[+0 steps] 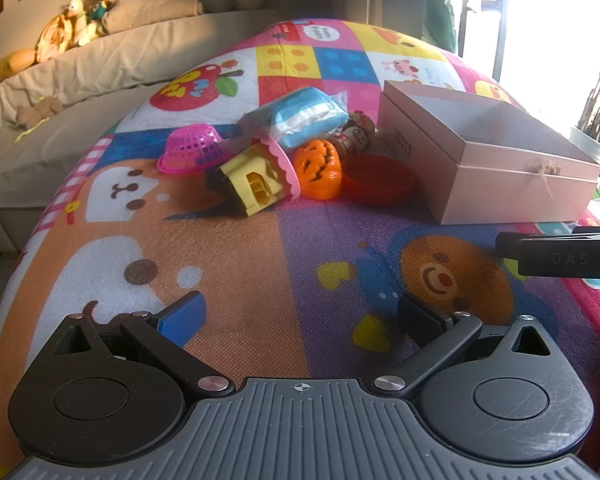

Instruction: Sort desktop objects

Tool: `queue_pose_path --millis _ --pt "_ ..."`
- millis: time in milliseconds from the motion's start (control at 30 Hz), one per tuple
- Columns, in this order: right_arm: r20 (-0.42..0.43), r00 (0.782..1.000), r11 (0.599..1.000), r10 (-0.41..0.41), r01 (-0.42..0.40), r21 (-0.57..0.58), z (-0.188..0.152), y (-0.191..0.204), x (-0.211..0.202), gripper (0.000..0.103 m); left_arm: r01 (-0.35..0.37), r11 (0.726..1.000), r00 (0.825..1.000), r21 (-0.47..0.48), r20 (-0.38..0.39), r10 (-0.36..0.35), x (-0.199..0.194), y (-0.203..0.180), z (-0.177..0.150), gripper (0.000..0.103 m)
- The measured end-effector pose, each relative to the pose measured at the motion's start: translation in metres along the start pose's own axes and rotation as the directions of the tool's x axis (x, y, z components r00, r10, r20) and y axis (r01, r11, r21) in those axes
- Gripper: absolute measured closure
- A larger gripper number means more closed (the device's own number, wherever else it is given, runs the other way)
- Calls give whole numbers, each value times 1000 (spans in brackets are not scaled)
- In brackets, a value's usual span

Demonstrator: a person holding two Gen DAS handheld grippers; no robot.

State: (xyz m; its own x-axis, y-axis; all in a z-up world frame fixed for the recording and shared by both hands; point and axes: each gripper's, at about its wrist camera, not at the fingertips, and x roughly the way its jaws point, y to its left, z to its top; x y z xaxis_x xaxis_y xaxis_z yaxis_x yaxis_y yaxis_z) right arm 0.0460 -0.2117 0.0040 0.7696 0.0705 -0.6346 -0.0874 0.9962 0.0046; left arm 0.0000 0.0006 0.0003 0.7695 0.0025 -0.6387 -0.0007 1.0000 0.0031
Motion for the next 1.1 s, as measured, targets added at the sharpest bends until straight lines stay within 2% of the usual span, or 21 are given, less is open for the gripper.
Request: queue_pose_path --millis 867,1100 --pt "0 1000 1000 3 -3 3 0 0 0 0 0 1000 1000 -1 -12 0 -1 2 1 0" --pt "-61 996 997 57 -60 -44 2 -5 -5 0 13 1000 999 10 -36 -13 -1 3 2 0"
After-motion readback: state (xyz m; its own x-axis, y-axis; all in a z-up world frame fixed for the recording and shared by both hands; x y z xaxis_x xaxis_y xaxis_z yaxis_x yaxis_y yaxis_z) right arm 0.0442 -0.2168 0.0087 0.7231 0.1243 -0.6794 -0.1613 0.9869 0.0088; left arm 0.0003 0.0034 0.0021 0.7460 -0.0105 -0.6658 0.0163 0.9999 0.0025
